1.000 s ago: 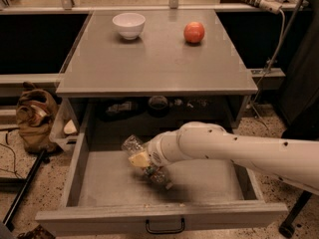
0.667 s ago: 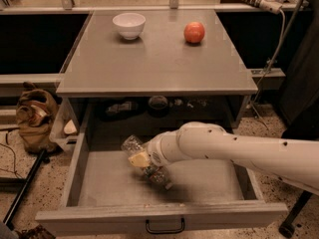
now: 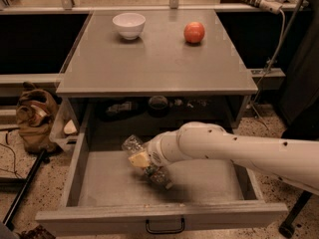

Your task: Place water bottle into top drawer

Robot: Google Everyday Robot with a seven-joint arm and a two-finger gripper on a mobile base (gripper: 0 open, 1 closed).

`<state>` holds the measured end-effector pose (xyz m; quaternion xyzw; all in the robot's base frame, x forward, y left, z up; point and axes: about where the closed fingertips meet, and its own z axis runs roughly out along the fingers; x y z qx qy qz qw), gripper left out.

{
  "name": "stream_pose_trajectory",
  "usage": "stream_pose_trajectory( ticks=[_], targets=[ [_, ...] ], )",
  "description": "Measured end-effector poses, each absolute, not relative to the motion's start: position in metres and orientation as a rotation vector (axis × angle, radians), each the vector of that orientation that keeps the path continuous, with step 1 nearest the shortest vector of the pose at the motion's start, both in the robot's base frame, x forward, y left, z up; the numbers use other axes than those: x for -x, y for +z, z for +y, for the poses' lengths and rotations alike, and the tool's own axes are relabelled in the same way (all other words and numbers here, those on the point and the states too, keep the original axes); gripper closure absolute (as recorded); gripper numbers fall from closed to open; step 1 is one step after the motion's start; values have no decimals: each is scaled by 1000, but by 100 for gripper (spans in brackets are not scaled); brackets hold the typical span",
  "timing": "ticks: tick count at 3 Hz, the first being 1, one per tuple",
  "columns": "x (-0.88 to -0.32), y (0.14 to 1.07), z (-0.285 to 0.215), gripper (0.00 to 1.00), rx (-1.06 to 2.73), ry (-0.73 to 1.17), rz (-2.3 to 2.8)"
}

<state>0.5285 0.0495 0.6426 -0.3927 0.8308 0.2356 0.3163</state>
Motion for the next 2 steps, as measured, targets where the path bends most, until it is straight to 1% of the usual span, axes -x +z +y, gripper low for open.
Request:
stream_pose_trajectory(
  ticks=[1, 2],
  targets=[
    [-529, 643, 50, 11, 1034, 620, 2187],
    [-529, 643, 50, 0, 1034, 620, 2187]
  ],
)
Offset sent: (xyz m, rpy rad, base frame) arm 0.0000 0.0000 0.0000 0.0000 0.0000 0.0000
